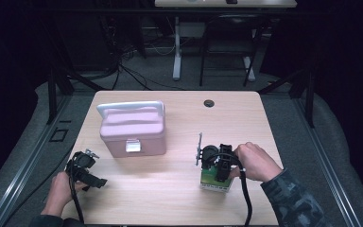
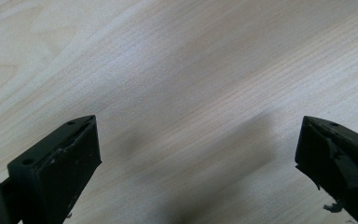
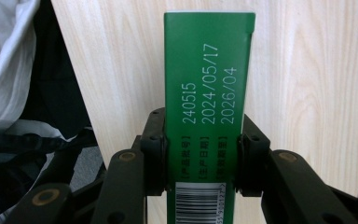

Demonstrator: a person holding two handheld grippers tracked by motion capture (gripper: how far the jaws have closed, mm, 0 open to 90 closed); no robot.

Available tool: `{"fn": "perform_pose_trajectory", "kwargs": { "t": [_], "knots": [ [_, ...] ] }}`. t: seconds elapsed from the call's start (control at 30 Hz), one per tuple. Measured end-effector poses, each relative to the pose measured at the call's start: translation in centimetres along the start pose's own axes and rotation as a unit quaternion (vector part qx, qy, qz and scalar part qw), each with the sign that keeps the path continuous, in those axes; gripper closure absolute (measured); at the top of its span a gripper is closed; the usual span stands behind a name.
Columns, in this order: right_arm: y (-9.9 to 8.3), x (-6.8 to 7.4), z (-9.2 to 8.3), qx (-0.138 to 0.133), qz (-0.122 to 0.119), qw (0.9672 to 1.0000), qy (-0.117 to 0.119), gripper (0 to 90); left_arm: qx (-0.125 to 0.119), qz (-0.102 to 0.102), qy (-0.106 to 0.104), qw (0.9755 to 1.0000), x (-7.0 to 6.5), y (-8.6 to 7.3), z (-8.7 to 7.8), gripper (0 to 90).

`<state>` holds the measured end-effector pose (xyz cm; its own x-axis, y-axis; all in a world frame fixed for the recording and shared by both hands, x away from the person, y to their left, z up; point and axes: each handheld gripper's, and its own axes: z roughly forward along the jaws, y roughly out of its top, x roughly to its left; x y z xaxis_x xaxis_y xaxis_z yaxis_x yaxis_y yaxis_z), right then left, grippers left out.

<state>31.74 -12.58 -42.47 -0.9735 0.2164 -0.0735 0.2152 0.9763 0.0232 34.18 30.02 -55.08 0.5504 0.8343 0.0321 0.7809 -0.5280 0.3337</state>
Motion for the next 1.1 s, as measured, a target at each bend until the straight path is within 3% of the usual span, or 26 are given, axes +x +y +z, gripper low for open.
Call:
{"fn": "perform_pose_trajectory", "kwargs": {
  "t": [0.6, 1.1],
  "knots": [
    [-3.9, -2.2, -0.7, 0.003, 0.053, 0.9986, -0.001, 62.5, 0.002, 0.001, 0.000, 1.0000, 0.0, 0.0, 0.1, 0.0],
    [-7.7, -4.5, -0.7, 0.004, 0.115, 0.9934, -0.005, 62.7, 0.003, 0.001, -0.002, 1.0000, -0.1, 0.0, 0.1, 0.0]
  ]
}}
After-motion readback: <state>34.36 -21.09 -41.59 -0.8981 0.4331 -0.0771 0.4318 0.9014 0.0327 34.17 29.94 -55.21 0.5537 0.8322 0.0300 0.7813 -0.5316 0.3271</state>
